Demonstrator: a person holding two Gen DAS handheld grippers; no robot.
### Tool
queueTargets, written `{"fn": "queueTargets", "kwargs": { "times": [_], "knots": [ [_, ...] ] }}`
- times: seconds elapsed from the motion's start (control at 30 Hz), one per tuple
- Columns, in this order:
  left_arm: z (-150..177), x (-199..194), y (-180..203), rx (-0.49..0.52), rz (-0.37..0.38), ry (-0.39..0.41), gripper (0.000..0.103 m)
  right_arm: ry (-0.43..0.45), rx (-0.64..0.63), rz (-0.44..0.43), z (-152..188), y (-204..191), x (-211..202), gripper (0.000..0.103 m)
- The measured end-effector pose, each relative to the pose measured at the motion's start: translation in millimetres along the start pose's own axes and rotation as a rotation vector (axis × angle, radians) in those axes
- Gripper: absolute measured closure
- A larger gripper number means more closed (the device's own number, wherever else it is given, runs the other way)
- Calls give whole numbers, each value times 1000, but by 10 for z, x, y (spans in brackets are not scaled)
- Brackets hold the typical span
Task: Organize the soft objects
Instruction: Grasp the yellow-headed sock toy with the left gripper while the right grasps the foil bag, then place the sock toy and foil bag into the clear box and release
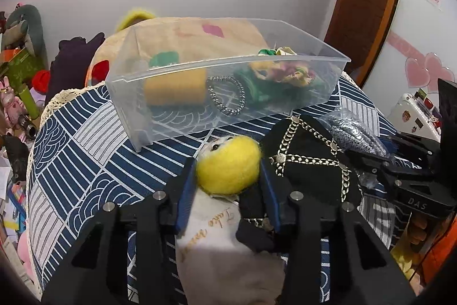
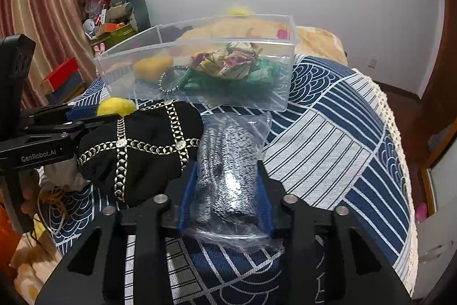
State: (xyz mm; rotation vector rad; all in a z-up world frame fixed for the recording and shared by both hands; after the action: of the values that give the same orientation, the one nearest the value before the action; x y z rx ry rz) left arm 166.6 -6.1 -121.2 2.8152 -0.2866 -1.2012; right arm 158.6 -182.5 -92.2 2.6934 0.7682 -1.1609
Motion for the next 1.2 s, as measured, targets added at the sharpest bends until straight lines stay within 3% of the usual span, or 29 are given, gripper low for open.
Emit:
{"fn": "queueTargets", "kwargs": {
  "times": [0.3,0.63,1.2],
  "knots": [
    [3,-127,-21,-17,-1,29,61,39,40,26,-67,116,-128,74],
    [-98,-501,-22,-23,-2,116,61,103,41,27,-205,64,-318,74],
    [-474,-852,-197,-49,-66,267,61,257,11,-15,-825,-160,-373,74]
  ]
}}
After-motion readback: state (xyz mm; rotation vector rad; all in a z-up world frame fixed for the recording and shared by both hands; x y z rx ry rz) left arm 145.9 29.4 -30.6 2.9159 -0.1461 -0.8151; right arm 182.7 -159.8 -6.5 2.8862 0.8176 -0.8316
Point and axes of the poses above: each gripper's, at about its wrist camera, not at the fingertips, and x roughly the way its jaws point, y to its right, z to its underside, the point moved 3 cm from there along x, roughly the way its jaws point, and after that the axes turned 1 degree about -y, right-handed, at the moved point
